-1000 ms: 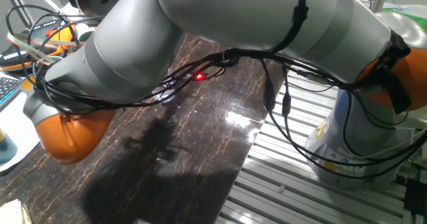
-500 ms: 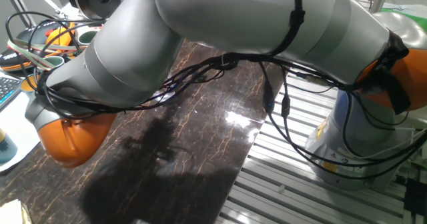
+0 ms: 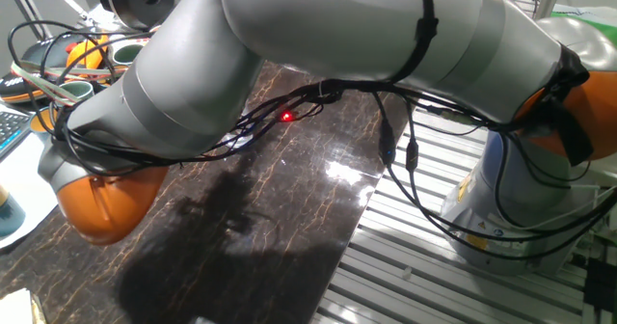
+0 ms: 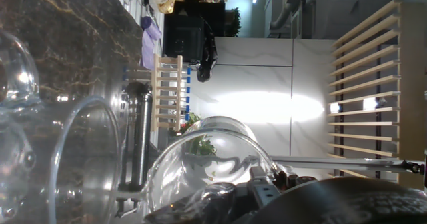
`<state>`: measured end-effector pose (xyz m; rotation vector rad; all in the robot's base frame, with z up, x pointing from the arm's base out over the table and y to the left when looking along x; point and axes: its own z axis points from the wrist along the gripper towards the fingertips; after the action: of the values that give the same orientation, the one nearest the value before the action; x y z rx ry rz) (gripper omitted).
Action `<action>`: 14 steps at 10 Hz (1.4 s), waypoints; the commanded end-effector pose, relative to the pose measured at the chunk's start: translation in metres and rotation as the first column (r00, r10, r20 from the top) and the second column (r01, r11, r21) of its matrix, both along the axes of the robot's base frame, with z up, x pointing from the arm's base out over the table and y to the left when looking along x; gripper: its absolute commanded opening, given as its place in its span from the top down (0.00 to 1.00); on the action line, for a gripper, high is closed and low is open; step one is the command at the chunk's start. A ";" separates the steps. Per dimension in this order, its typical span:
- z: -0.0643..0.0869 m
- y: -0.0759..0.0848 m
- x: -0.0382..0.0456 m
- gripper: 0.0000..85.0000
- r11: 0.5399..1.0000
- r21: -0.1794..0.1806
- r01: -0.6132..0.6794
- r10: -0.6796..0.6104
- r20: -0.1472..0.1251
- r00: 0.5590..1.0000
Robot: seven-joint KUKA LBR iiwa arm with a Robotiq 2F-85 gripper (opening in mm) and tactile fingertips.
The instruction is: Pour the water from one cup into another empty cup
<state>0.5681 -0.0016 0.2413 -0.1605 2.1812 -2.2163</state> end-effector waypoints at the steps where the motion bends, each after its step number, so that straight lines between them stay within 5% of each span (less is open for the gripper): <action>1: 0.000 0.000 0.0000 0.99 1.000 0.000 0.000 0.000 0.000 1.000; 11: -0.001 0.001 -0.0005 0.99 1.000 -0.022 -0.003 0.003 -0.005 1.000; 14: 0.000 0.001 -0.0004 0.99 1.000 0.011 -0.003 0.003 -0.006 1.000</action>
<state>0.5677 -0.0010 0.2411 -0.1693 2.1955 -2.2039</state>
